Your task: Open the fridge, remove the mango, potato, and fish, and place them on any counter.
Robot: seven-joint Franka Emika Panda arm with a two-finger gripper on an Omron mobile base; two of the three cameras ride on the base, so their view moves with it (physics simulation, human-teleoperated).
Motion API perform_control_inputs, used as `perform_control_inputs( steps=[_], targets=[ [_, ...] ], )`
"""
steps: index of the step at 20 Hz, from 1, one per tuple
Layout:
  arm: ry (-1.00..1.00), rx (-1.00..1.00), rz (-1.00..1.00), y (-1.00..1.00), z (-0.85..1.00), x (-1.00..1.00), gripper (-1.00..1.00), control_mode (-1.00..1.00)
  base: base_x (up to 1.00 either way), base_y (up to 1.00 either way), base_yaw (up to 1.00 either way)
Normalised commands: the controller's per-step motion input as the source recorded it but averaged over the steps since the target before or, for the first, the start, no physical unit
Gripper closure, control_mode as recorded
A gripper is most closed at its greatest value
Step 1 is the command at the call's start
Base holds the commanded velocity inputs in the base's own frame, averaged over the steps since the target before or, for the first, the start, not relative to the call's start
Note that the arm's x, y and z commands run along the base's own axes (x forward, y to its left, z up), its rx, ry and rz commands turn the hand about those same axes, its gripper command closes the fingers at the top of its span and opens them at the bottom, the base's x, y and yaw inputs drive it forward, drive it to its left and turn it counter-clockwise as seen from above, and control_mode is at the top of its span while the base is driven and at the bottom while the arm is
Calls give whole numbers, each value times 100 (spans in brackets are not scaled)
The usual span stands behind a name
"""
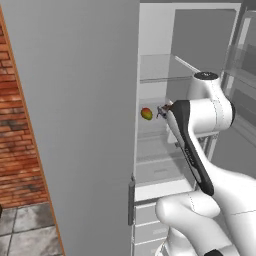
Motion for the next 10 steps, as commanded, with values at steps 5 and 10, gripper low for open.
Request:
perform_control_inputs(
  steps=[5, 10],
  targets=[
    [-5, 0, 0, -31, -1, 22, -100, -100, 0, 0, 0],
    [-34, -2, -9, 23, -1, 15, -100, -100, 0, 0, 0]
  ],
)
